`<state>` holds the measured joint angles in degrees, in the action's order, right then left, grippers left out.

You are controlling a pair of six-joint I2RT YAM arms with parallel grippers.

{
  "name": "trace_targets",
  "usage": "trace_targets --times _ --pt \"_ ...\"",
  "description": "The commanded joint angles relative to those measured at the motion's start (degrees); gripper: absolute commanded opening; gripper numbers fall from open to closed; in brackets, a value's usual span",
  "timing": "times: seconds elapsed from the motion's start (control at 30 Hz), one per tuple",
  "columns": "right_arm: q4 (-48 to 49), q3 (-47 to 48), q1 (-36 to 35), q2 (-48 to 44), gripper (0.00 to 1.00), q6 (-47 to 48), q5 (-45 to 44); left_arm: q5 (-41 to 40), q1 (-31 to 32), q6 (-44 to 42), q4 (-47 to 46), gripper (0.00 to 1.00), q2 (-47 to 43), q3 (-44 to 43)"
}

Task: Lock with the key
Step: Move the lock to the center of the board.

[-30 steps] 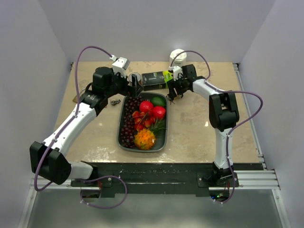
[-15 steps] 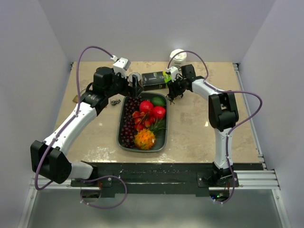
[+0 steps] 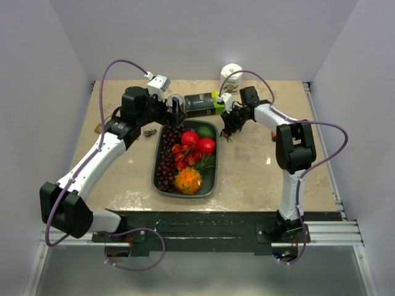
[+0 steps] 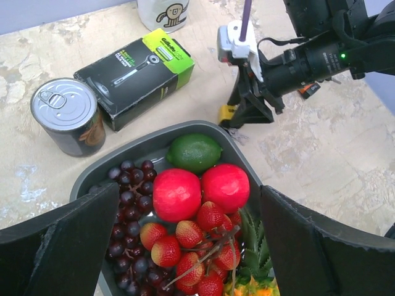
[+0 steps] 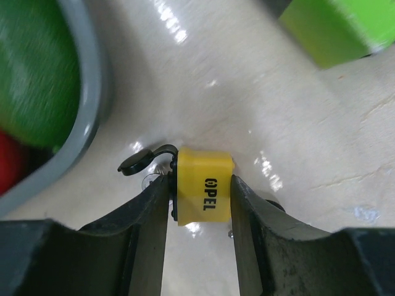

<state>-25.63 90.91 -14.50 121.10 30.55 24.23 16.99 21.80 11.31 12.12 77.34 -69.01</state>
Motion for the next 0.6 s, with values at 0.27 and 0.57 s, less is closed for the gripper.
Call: trace_targets --times 0.27,0.57 --pt "-30.71 -12.94 0.62 -13.07 0.22 51.61 3.9 2.43 -0.27 -0.94 -0.69 0.99 -1.4 -0.6" --pt "-13.28 -16.72 2.63 -29.22 0.74 15.92 6.91 1.38 -0.27 -0.85 -0.34 0.99 -2.28 -0.6"
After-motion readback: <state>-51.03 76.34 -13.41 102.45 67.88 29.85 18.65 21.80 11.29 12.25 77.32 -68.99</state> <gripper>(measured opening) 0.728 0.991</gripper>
